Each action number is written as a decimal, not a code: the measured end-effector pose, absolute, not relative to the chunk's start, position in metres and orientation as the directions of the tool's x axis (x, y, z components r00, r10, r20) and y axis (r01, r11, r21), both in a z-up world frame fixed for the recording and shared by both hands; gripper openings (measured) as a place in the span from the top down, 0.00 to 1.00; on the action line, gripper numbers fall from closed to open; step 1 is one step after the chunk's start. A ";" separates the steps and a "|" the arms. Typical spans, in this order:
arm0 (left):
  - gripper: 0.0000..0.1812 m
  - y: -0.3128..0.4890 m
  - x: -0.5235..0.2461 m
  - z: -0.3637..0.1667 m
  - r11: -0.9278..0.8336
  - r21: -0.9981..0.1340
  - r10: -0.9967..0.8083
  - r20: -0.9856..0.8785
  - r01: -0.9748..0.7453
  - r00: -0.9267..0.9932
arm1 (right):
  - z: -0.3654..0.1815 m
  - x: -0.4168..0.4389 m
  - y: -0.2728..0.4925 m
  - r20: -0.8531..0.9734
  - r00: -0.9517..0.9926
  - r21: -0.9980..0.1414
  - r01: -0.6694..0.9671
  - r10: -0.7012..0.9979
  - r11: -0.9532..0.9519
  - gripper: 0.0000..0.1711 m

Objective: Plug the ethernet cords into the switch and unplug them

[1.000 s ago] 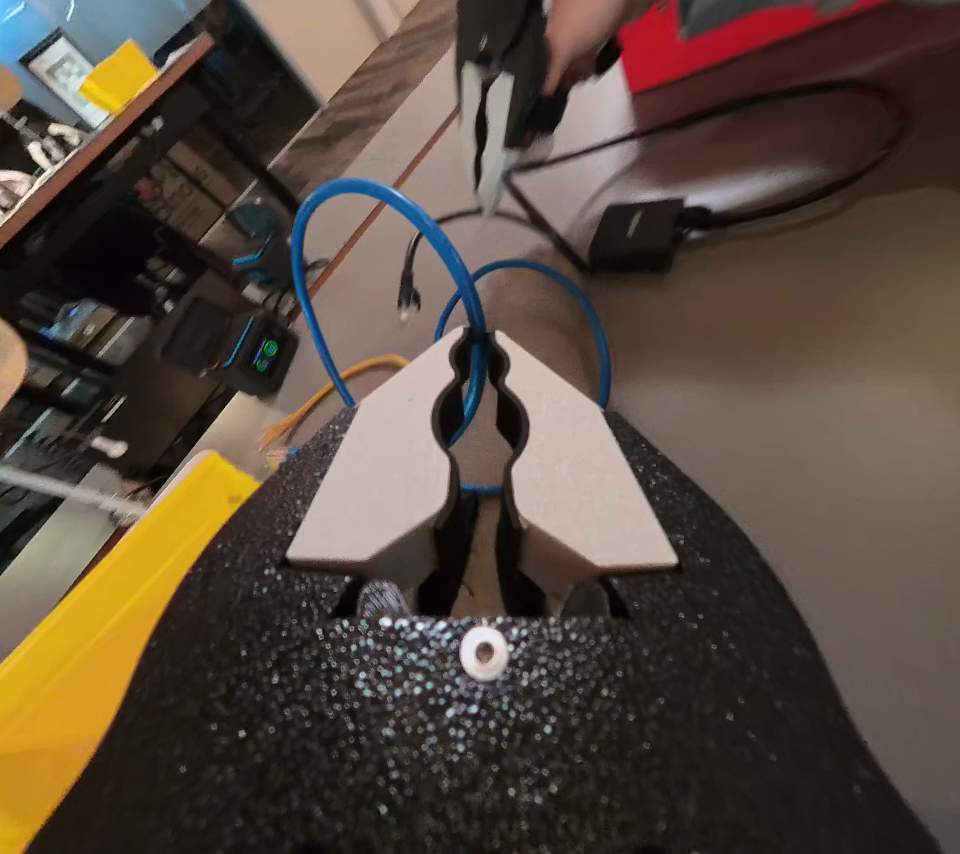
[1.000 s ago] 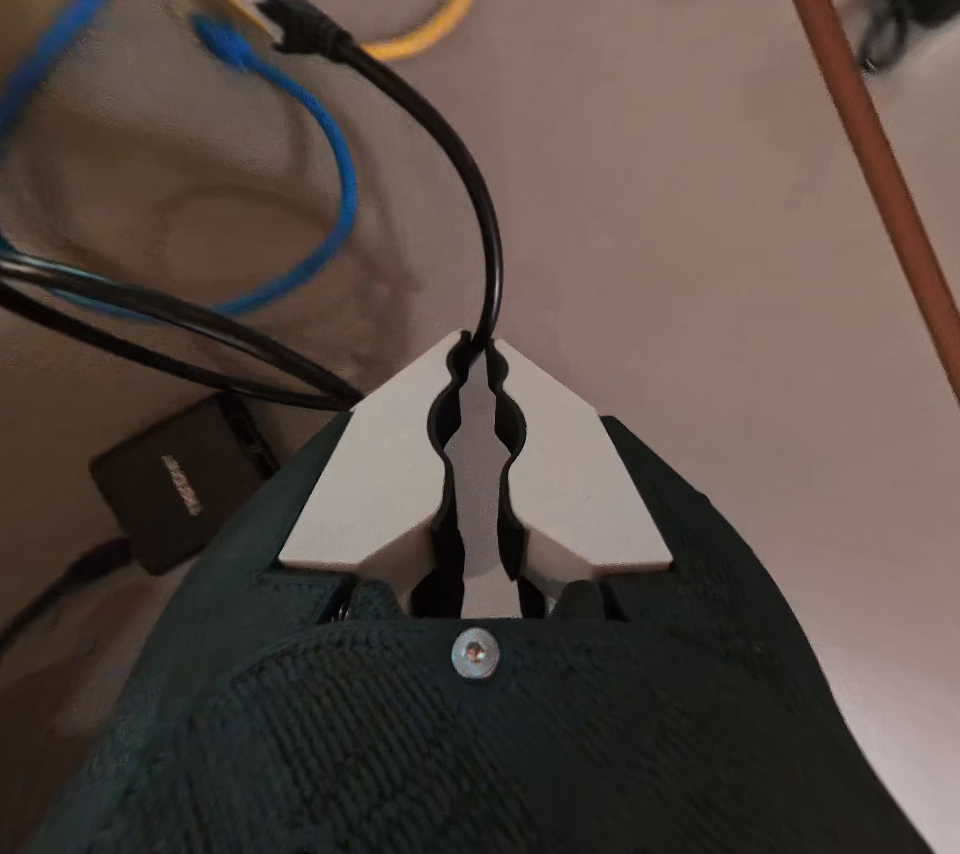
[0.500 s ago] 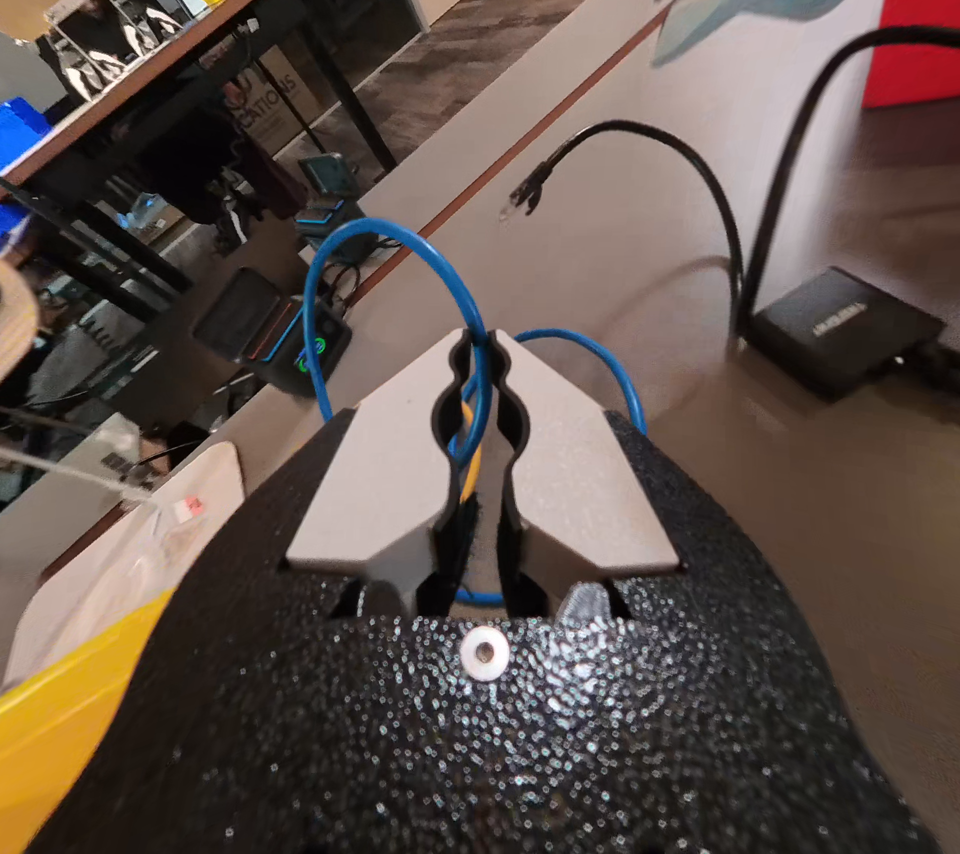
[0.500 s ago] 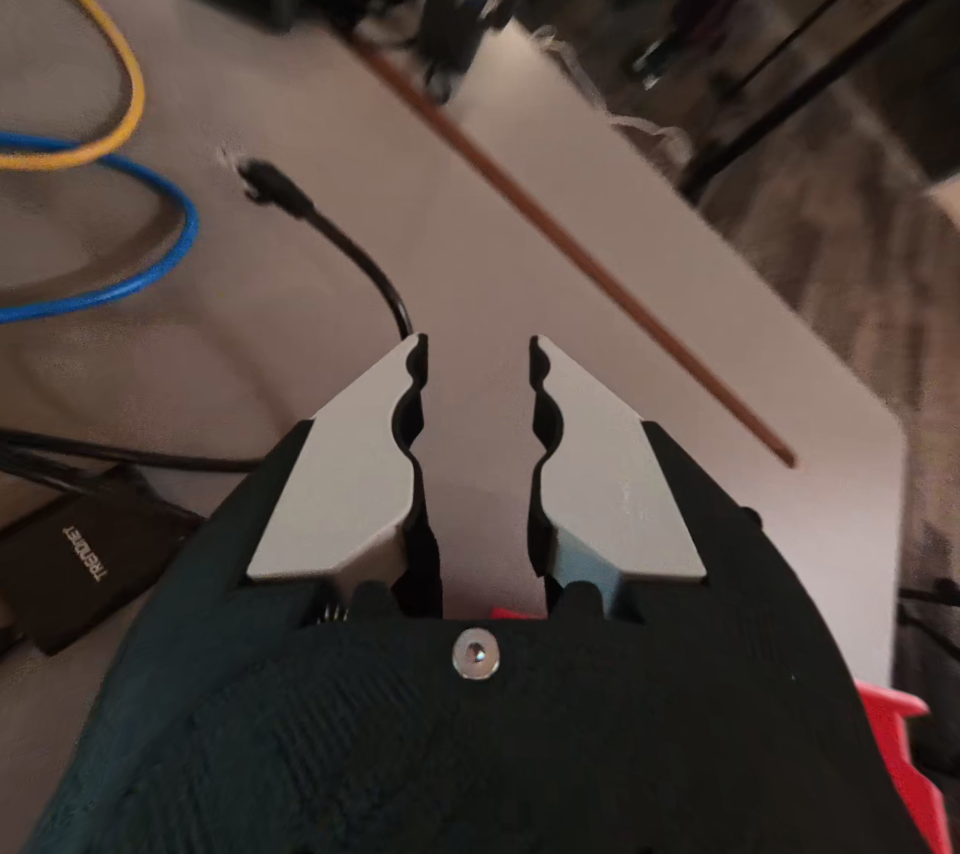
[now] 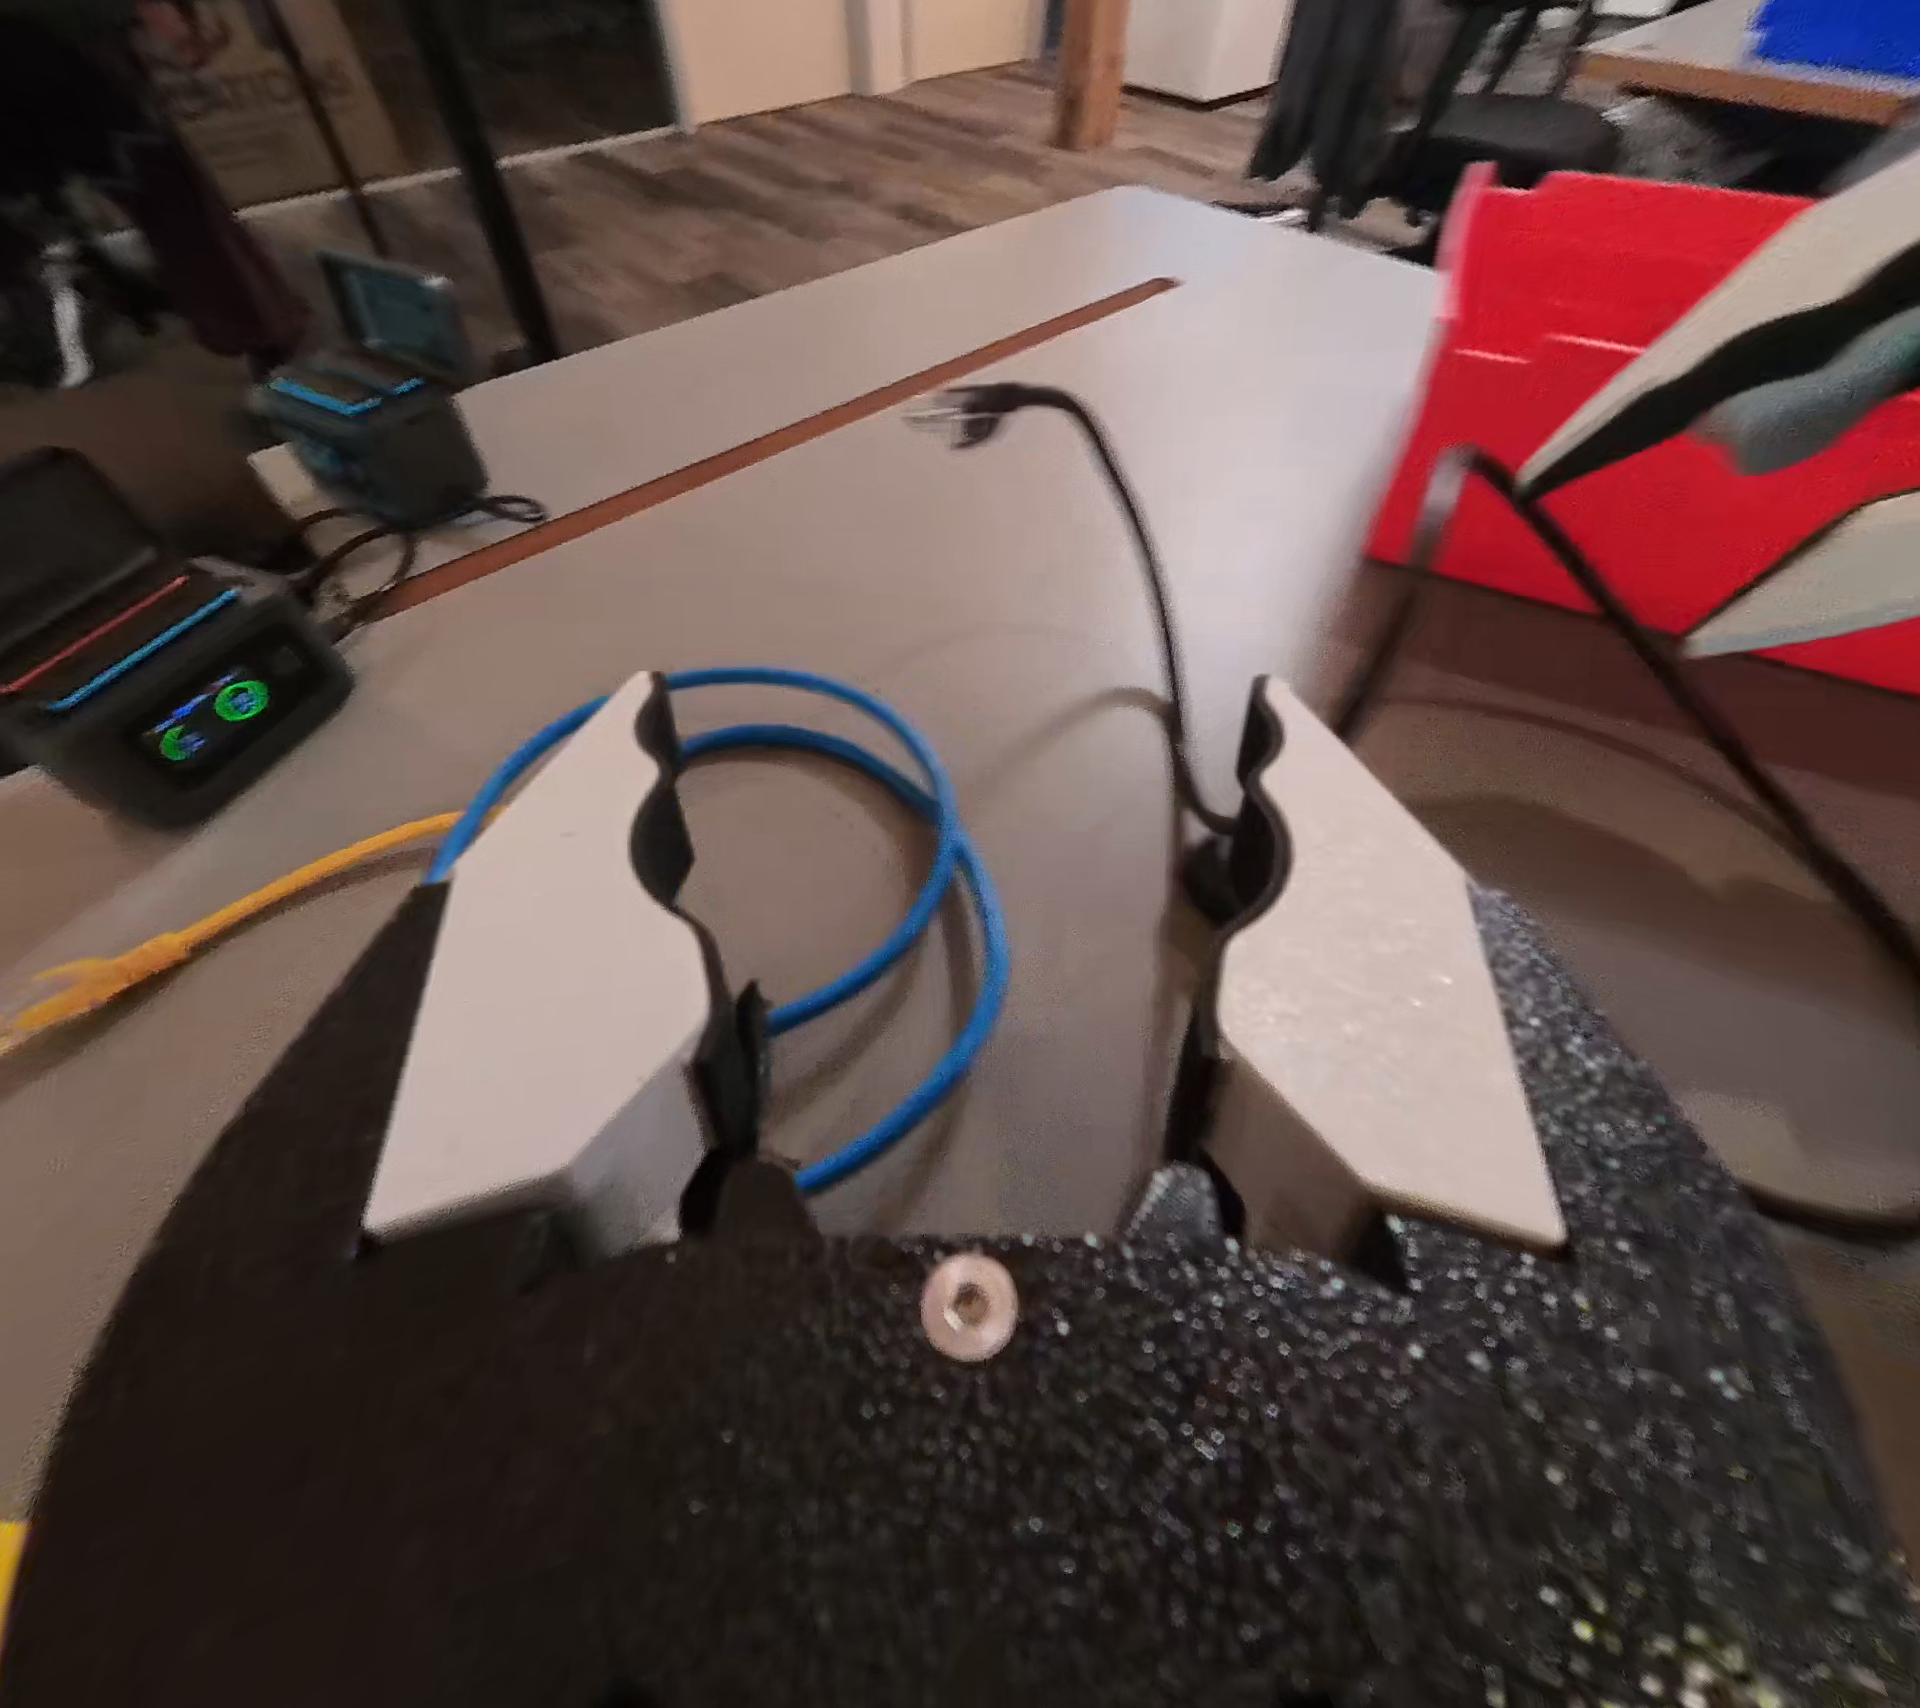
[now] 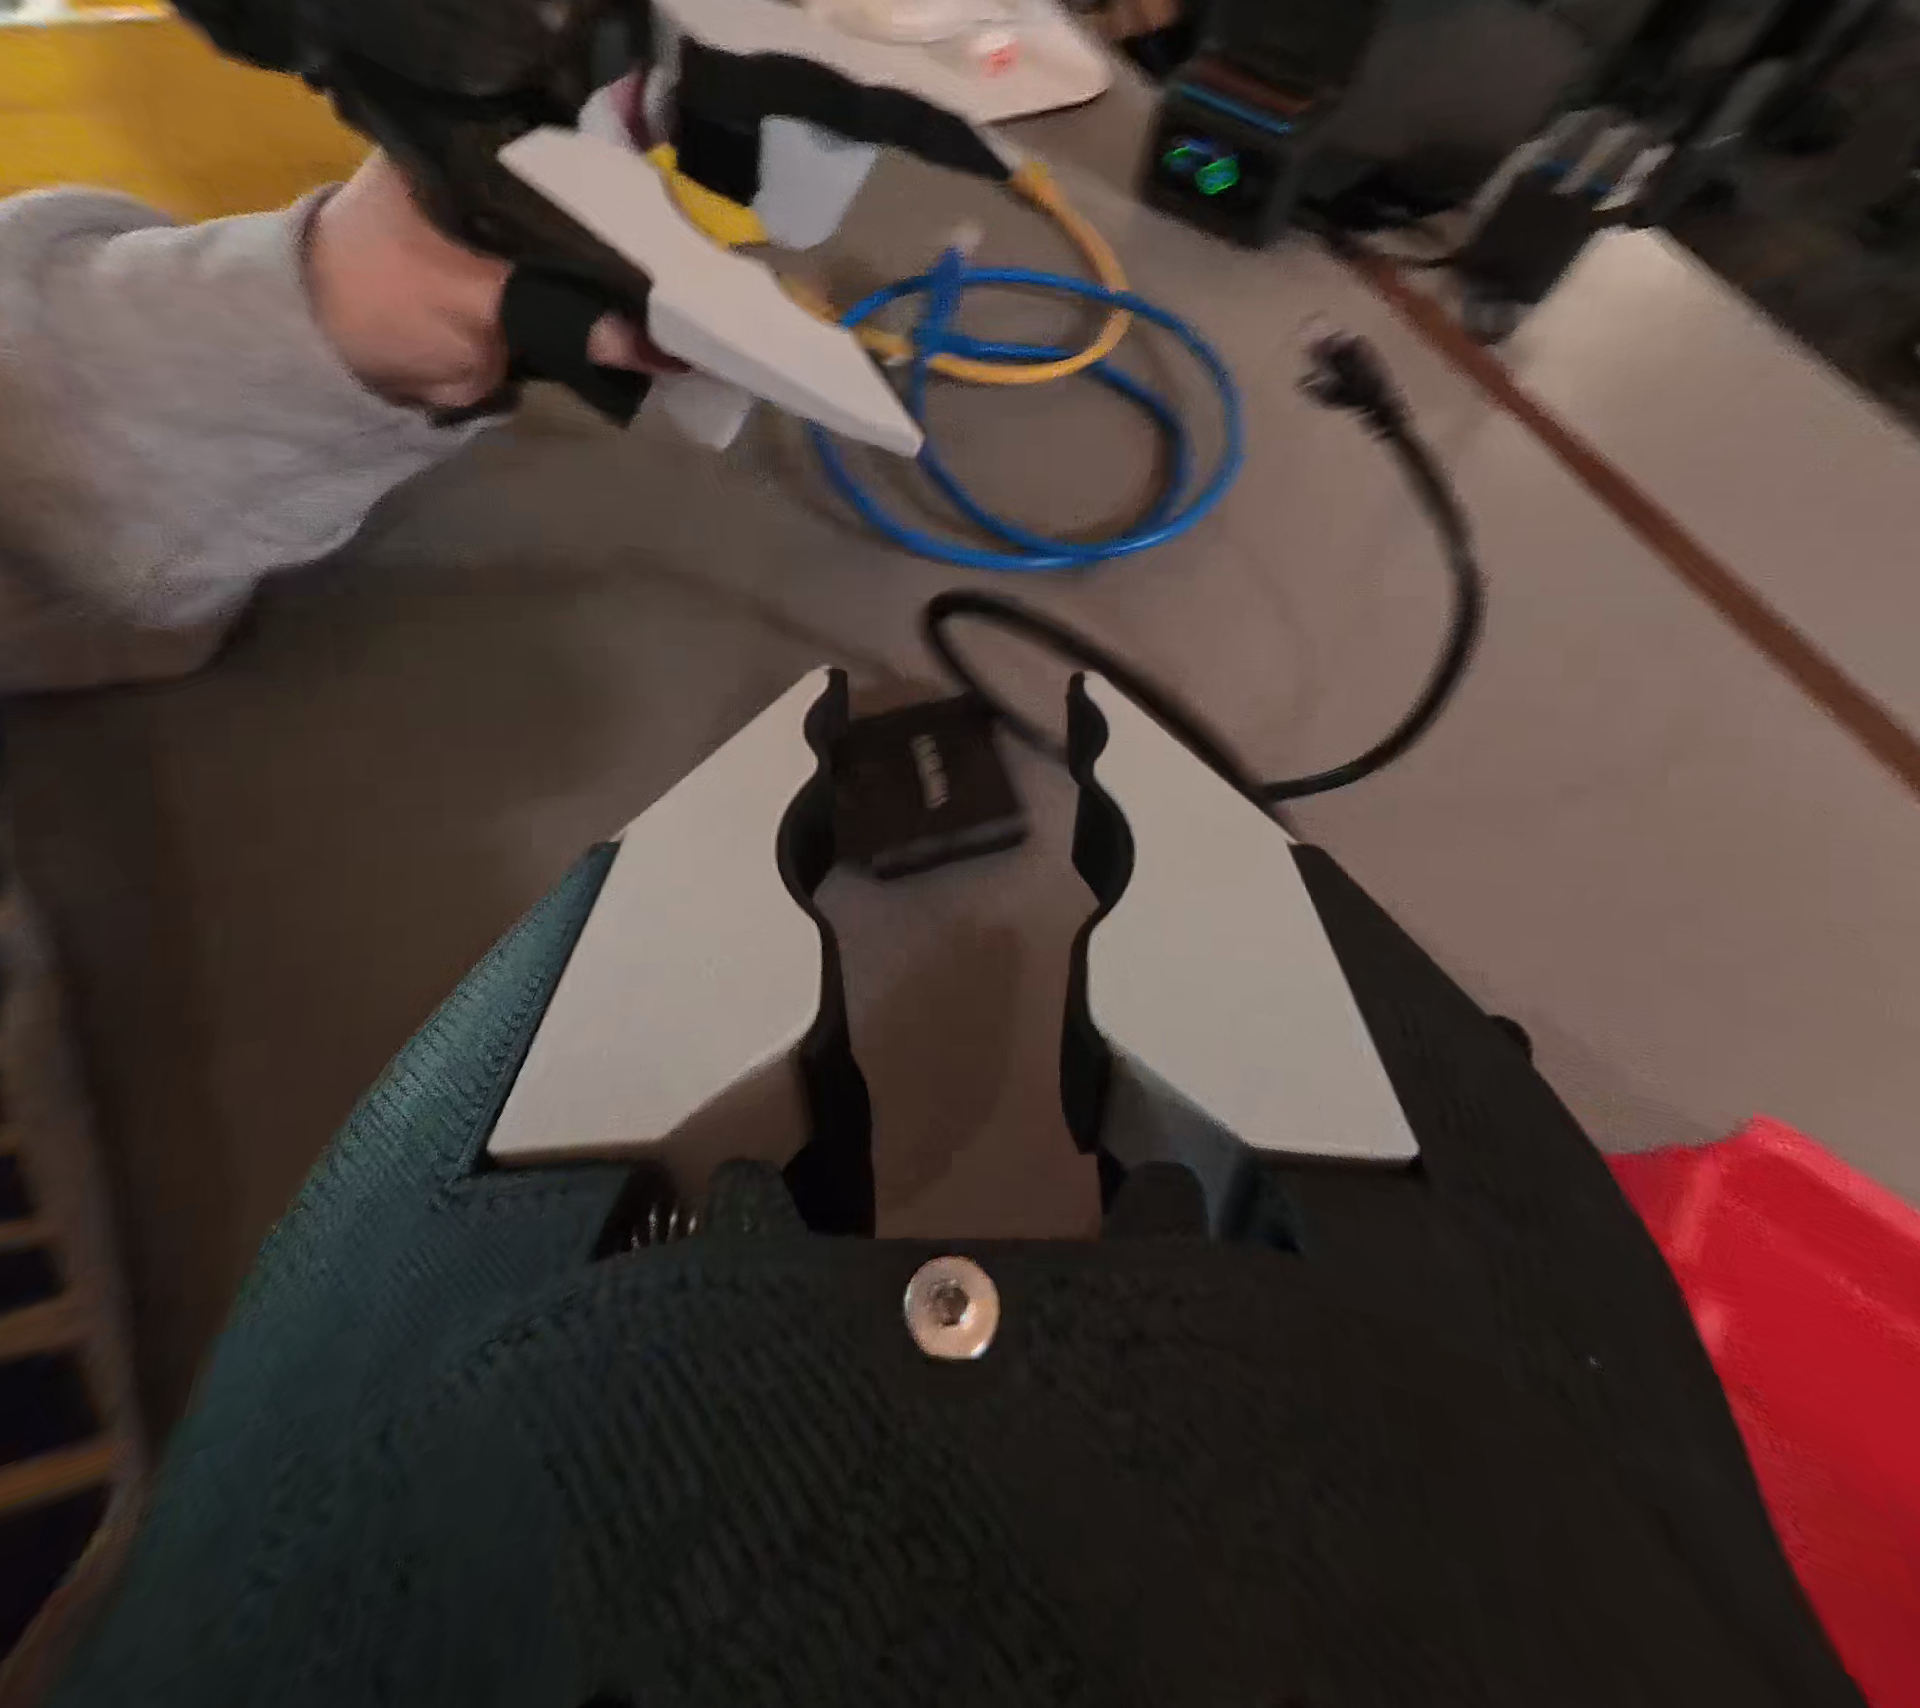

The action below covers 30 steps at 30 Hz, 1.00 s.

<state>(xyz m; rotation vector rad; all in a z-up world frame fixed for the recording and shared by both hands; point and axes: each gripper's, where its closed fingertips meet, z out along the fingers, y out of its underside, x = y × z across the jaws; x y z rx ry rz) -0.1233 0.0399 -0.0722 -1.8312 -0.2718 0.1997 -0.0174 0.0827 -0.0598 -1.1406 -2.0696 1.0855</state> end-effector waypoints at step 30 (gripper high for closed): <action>0.58 0.011 -0.020 -0.120 -0.340 -0.877 -0.148 0.406 0.339 0.902 | -0.167 -0.019 0.048 -0.014 -0.726 -0.754 0.460 0.688 0.469 0.68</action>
